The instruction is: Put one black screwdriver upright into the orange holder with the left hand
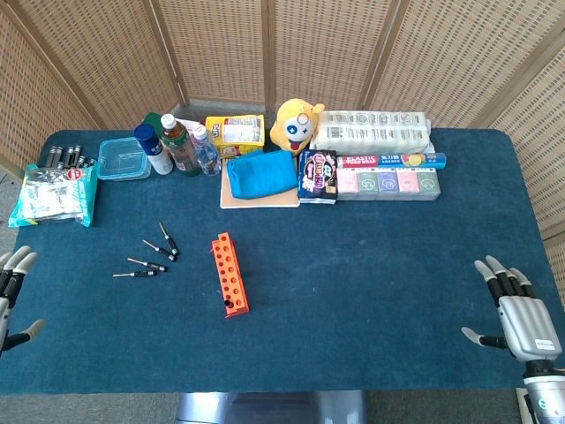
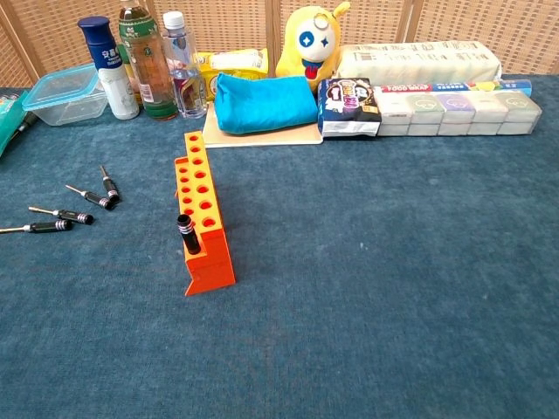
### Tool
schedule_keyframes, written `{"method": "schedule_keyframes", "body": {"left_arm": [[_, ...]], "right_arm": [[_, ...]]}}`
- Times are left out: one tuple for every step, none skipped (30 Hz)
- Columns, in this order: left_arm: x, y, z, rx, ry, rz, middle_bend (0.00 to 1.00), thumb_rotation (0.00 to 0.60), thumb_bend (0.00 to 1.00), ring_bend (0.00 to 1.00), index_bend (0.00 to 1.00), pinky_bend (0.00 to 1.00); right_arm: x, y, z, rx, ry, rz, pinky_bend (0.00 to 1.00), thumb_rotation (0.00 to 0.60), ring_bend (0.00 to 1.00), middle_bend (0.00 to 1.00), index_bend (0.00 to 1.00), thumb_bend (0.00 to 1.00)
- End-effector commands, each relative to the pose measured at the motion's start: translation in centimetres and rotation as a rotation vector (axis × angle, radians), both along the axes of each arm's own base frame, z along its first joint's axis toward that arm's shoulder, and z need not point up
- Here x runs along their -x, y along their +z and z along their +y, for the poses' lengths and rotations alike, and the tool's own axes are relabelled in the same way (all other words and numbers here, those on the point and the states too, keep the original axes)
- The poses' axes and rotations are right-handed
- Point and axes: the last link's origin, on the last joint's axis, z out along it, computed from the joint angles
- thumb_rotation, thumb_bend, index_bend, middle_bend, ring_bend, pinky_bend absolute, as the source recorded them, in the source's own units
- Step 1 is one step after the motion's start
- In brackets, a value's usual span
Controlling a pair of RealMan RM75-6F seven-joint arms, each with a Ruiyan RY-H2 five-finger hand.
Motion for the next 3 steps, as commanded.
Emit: {"method": "schedule_keyframes", "body": {"left_arm": [[0.29, -0.29, -0.19, 0.008, 0.003, -0.007, 0.0, 0.6, 0.09, 0.0, 0.0, 0.15], [0.38, -0.4, -0.22, 0.013, 0.008, -0.011, 0.0, 0.6, 0.09, 0.0, 0.0, 0.15], [0.46, -0.51, -0.23, 0.019, 0.012, -0.015, 0.0, 0.6, 0.09, 0.0, 0.0, 0.15]], "right_arm": [[0.12, 0.11, -0.02, 0.011, -0.006, 0.006, 0.06, 0.524, 0.1, 0.02, 0.0, 0.0], [0.18, 0.17, -0.03, 0.015, -0.009, 0.008, 0.06, 0.523, 0.1, 0.02, 0.0, 0.0], [0.23, 0.24, -0.04, 0.02, -0.011, 0.01, 0.06, 0.524, 0.1, 0.02, 0.0, 0.0]]}}
